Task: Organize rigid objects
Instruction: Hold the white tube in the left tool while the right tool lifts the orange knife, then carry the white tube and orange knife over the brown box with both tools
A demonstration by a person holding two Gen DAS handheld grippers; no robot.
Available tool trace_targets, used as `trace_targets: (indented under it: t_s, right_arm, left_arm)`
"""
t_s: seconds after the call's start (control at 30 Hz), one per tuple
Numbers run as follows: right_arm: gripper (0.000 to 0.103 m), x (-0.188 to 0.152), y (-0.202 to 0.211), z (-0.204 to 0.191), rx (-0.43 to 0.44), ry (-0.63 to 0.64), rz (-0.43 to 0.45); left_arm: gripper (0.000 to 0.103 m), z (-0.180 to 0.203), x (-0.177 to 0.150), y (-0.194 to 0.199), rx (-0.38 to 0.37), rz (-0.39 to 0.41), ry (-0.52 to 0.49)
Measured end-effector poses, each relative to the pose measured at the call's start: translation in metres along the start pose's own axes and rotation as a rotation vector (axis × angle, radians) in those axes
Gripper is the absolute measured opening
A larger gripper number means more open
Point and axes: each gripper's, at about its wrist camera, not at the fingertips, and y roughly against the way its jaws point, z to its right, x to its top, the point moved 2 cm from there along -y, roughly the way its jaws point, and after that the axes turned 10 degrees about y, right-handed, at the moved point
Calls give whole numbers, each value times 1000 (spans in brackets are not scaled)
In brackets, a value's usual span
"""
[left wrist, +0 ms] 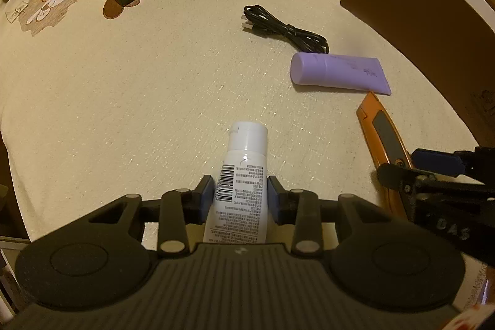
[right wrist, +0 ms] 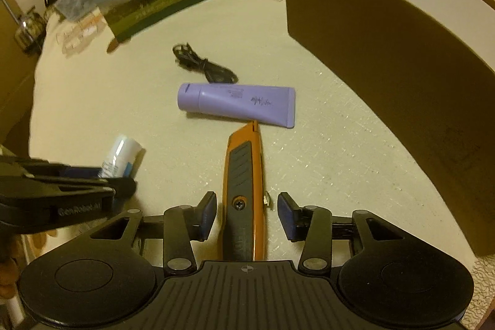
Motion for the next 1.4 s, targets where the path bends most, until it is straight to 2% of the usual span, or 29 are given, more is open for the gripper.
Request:
trace_targets:
  t_s: [0.6,0.67,0.73,0.8,1.1,1.4]
  right_arm:
    - [40,1,-14,-9,-51,68,-23]
    - [39,0,-13,-9,-48,70,-18]
    - [33,-1,-12,-8,-36,68,-16]
    - [32,-1,-10,-6,-25,65,-21]
    - [32,-16,7,9,26,-36,-37]
    - [32,-37,47,30,16,-123,-16]
  left_arm:
    - [33,8,3,-7,24,12,-55]
    - [32,8,4,-8,23,13,-61]
    - [32,9,3,-7,22,17,-72]
    - [31,11,2,-6,24,19,-88]
    - [30,21,-4,2,-10,8,-97]
    - [30,54,-9,28,-67,34,-157]
